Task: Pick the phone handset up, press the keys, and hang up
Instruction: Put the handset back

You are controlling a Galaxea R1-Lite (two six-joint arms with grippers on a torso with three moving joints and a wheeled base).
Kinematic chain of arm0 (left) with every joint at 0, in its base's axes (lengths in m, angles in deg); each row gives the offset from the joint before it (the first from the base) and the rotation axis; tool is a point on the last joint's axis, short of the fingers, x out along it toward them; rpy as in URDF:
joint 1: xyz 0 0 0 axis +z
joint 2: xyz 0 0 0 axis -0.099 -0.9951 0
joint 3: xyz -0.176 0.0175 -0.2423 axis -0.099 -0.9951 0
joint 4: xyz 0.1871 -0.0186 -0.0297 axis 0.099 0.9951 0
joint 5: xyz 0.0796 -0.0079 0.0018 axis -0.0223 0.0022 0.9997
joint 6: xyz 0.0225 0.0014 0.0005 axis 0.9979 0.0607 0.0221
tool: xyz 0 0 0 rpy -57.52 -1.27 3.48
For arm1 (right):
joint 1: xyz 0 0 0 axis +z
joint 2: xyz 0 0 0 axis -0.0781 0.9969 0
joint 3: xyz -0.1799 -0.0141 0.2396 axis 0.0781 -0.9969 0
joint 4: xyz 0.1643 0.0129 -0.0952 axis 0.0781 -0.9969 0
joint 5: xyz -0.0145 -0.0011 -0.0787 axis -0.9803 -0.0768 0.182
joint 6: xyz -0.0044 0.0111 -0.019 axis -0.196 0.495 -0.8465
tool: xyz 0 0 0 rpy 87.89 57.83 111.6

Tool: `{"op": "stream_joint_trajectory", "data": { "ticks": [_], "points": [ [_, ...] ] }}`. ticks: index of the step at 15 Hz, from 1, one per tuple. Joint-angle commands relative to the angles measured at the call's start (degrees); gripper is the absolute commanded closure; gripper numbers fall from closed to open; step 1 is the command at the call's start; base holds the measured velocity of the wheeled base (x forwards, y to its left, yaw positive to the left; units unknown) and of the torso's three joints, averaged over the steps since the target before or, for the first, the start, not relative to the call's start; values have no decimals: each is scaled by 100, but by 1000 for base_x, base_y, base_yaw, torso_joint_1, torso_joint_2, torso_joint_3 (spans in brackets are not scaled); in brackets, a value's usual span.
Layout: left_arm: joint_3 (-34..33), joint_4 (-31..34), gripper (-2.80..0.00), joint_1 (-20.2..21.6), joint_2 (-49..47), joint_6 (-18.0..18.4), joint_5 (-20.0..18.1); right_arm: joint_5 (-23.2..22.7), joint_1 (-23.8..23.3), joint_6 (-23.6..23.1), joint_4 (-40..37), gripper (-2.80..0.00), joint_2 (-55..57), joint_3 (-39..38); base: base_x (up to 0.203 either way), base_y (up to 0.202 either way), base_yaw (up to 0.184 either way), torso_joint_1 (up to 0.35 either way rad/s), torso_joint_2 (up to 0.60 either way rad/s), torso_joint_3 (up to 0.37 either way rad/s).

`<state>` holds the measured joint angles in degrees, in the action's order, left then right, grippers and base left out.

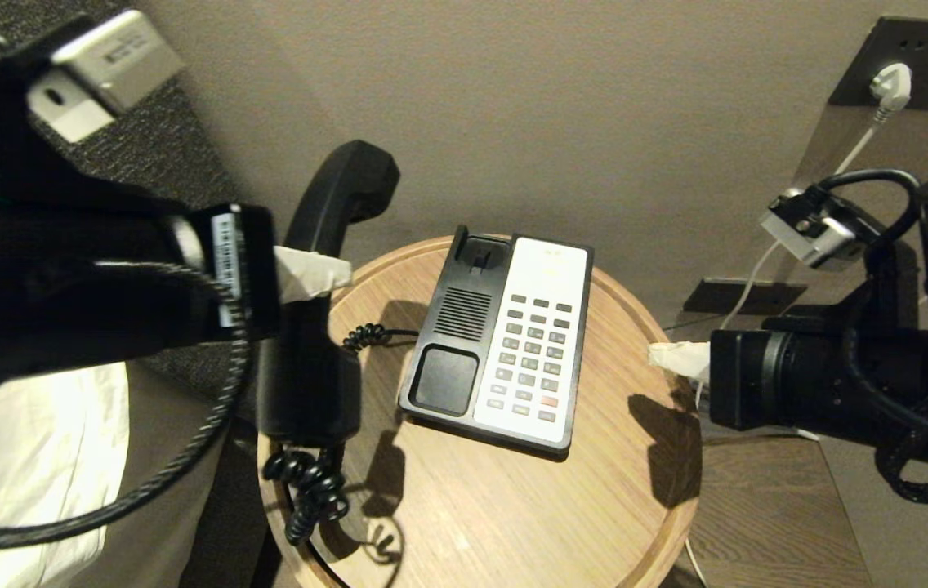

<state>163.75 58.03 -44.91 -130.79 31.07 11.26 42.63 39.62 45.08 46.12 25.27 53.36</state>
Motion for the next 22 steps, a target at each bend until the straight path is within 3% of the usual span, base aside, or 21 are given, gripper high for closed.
{"op": "stream_joint_trajectory", "data": {
  "ticks": [1,4,8,15,22],
  "points": [
    [120,-198,0,-97,-783,90,173,8,-333,14,-12,0,-406,-210,0,0,0,0,0,0],
    [339,-295,0,-385,-1223,451,491,8,-817,14,15,0,-885,-664,0,0,0,0,0,0],
    [84,-295,0,-374,-1294,911,512,12,-1048,31,34,0,-1323,-851,0,0,0,0,0,0],
    [739,-226,0,-383,-1880,936,708,1,-1114,31,39,0,-2081,-1790,0,0,0,0,0,0],
    [766,-206,0,-220,-2117,1182,859,-9,-1114,31,39,0,-2300,-1838,0,0,0,0,0,0]
  ]
}}
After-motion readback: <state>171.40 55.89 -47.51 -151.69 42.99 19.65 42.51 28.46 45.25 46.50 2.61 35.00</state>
